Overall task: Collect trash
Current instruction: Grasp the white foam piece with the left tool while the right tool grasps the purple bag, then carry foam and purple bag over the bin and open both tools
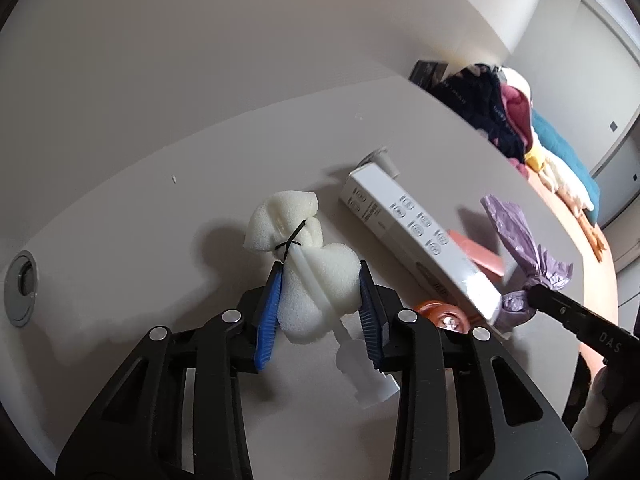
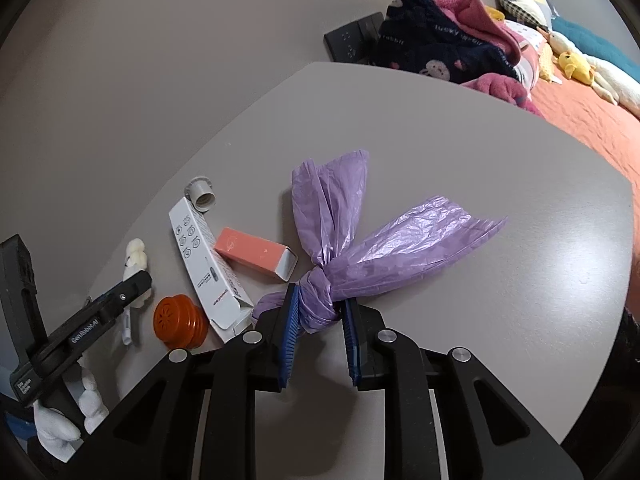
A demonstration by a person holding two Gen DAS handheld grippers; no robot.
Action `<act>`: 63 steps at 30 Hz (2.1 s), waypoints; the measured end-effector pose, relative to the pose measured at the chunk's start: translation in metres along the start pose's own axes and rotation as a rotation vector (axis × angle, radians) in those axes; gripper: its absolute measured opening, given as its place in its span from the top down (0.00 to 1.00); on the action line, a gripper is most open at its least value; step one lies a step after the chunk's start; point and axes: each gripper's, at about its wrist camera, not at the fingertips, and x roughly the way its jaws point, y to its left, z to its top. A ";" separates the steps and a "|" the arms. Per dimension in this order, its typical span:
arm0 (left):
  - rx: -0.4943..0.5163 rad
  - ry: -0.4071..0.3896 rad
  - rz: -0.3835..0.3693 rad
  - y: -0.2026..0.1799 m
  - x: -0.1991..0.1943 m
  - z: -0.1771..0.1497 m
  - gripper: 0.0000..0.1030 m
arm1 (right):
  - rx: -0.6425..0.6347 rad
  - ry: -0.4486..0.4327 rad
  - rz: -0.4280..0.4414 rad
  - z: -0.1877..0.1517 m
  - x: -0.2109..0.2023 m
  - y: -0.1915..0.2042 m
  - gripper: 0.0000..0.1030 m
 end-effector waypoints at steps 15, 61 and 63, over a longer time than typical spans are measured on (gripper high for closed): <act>0.049 -0.039 -0.088 -0.045 -0.048 -0.013 0.66 | -0.015 -0.071 0.035 -0.008 -0.060 -0.007 0.78; 0.446 0.022 -0.370 -0.275 -0.071 -0.075 0.63 | 0.146 -0.254 -0.095 -0.080 -0.217 -0.149 0.78; 0.461 0.027 -0.381 -0.284 -0.072 -0.079 0.63 | 0.157 -0.261 -0.103 -0.084 -0.222 -0.155 0.78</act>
